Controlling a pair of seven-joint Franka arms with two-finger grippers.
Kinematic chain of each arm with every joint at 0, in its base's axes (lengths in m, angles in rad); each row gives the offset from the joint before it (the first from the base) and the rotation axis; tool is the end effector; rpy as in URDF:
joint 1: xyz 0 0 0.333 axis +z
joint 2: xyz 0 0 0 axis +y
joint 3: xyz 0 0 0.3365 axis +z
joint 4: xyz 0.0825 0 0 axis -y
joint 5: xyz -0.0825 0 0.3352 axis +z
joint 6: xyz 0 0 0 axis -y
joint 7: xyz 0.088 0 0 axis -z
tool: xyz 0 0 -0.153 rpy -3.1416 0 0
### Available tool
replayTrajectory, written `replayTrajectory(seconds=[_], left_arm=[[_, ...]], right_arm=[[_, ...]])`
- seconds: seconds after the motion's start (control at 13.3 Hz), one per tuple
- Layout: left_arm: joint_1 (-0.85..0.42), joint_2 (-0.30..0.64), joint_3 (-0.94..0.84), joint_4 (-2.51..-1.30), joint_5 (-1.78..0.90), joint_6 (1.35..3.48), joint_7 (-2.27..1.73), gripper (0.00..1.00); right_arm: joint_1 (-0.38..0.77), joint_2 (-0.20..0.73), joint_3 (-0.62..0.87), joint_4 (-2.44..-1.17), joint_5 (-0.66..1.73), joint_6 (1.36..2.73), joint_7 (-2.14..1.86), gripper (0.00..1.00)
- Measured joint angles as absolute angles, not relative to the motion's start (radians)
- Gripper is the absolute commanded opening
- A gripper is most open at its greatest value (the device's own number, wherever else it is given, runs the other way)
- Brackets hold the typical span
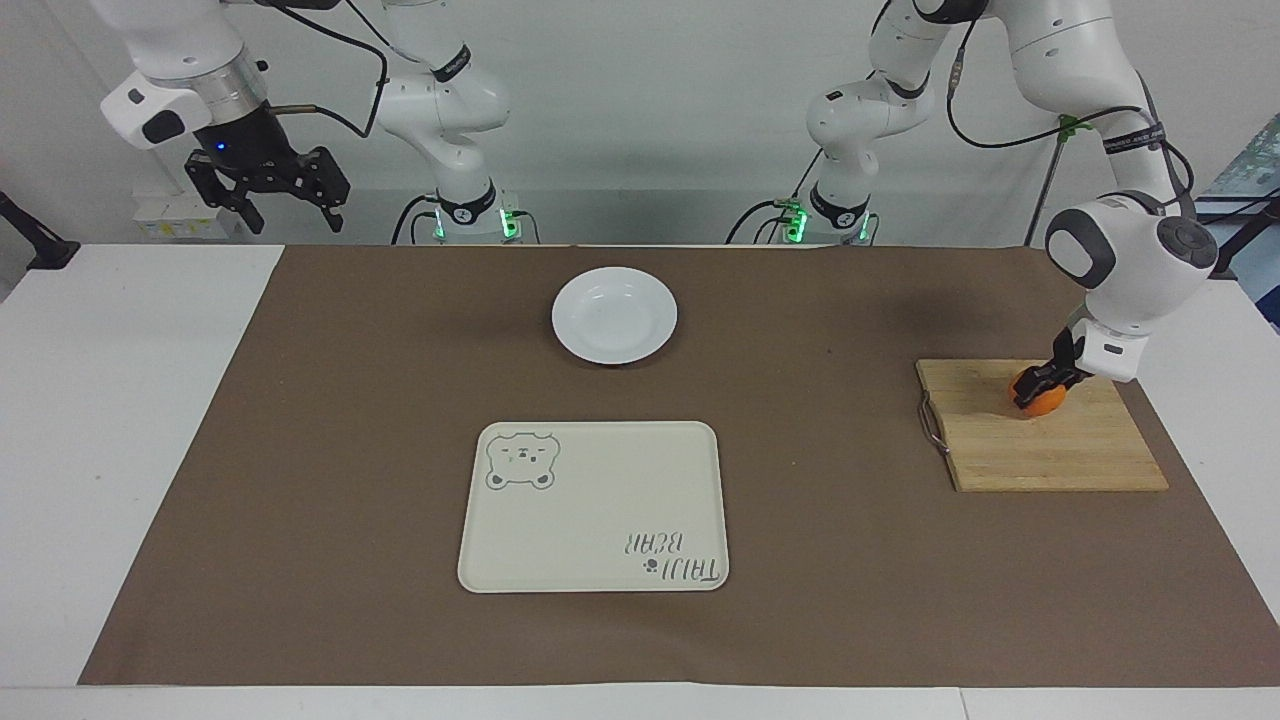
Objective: Place orange and plate with both arms
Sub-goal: 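Carry the orange with the left gripper over the white plate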
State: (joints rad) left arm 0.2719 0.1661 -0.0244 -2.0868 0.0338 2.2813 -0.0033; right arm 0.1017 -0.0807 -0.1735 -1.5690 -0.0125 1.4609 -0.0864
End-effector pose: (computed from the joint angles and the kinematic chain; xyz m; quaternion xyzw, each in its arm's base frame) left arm 0.5245 0.1348 0.3536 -0.9933 -0.1145 -0.0128 0.0126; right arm 0.4649 -0.0393 0.6289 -0.9999 -0.0071 0.0142 0.0019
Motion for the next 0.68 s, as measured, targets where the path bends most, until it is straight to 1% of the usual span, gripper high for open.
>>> replayTrajectory(seconds=[0.15,0.23,0.68], left_arm=[[0.192,0.141,-0.031,-2.087,0.034,2.258,-0.001,0.0],[0.13,0.134,-0.033,-2.086,0.034,2.257,-0.003,0.0],[-0.196,0.132,-0.04,-2.081,0.034,2.259,-0.048,0.0]], right_arm=[[0.102,-0.081,-0.173,-1.569,-0.012,1.461,-0.086,1.0],[0.102,-0.081,-0.172,-1.569,-0.012,1.461,-0.086,1.0],[0.103,-0.081,-0.171,-1.569,-0.012,1.465,-0.086,1.0]])
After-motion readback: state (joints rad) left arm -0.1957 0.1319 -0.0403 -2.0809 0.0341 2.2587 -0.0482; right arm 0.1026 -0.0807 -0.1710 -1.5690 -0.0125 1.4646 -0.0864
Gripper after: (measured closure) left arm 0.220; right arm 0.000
